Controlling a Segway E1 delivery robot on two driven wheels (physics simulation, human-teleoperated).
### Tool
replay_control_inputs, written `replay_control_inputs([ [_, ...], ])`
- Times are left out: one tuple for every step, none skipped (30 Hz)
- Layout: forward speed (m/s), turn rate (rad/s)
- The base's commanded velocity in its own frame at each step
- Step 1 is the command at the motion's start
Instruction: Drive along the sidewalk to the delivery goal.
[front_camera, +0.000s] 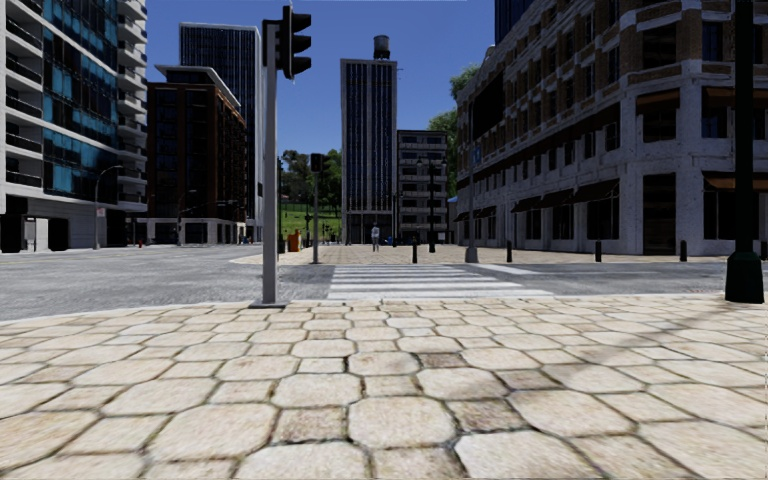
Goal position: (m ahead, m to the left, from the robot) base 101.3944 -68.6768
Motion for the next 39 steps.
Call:
replay_control_inputs([
  [2.0, 0.0],
  [2.0, 0.0],
  [2.0, 0.0],
  [2.0, 0.0],
  [2.0, 0.0],
  [2.0, 0.0],
  [2.0, 0.0],
  [2.0, 0.0],
  [2.0, 0.0],
  [2.0, 0.0],
  [2.0, 0.0],
  [2.0, 0.0],
  [2.0, 0.0],
  [2.0, 0.0],
  [2.0, 0.0],
  [2.0, 0.0],
  [2.0, 0.0],
  [2.0, 0.0],
  [2.0, 0.0],
  [2.0, 0.0],
  [2.0, 0.0],
  [2.0, 0.0],
  [2.0, 0.0],
  [2.0, 0.0],
  [2.0, 0.0],
  [2.0, 0.0],
  [2.0, 0.0],
  [2.0, 0.0],
  [2.0, 0.0],
  [2.0, 0.0],
  [2.0, 0.0],
  [2.0, 0.0],
  [2.0, 0.0],
  [2.0, 0.0],
  [2.0, 0.0],
  [2.0, 0.0],
  [2.0, 0.0],
  [2.0, 0.0],
  [2.0, 0.0],
])
